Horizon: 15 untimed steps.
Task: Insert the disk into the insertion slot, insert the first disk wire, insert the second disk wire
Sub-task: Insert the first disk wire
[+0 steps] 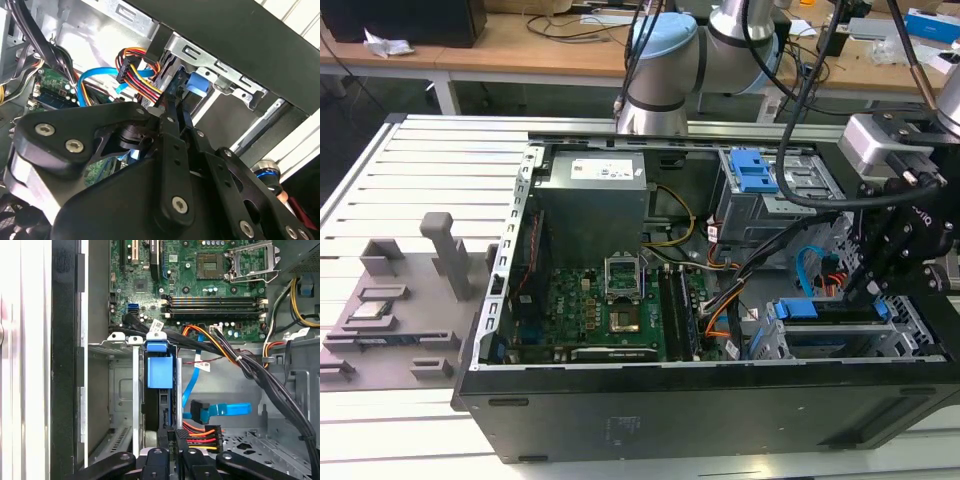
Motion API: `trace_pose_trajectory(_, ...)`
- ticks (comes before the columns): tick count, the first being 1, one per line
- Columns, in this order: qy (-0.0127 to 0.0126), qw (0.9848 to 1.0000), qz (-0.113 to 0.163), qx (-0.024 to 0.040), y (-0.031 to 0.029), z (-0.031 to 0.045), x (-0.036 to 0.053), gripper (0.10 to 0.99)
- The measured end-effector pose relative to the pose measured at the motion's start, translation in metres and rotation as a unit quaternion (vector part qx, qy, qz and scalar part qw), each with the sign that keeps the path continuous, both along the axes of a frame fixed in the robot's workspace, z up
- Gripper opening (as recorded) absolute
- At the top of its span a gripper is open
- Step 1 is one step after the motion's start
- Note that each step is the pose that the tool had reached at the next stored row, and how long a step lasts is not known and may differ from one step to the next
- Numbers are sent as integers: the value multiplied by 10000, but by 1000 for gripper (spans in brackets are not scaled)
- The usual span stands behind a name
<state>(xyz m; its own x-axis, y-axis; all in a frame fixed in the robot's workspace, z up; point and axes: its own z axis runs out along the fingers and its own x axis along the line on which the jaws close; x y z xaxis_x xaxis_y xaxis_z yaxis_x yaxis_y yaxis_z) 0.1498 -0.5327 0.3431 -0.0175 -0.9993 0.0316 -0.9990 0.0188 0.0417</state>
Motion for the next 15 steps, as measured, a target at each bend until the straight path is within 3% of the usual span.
trace_pose_trajectory(15,0,10000,1,-2,-19,-57,11,169)
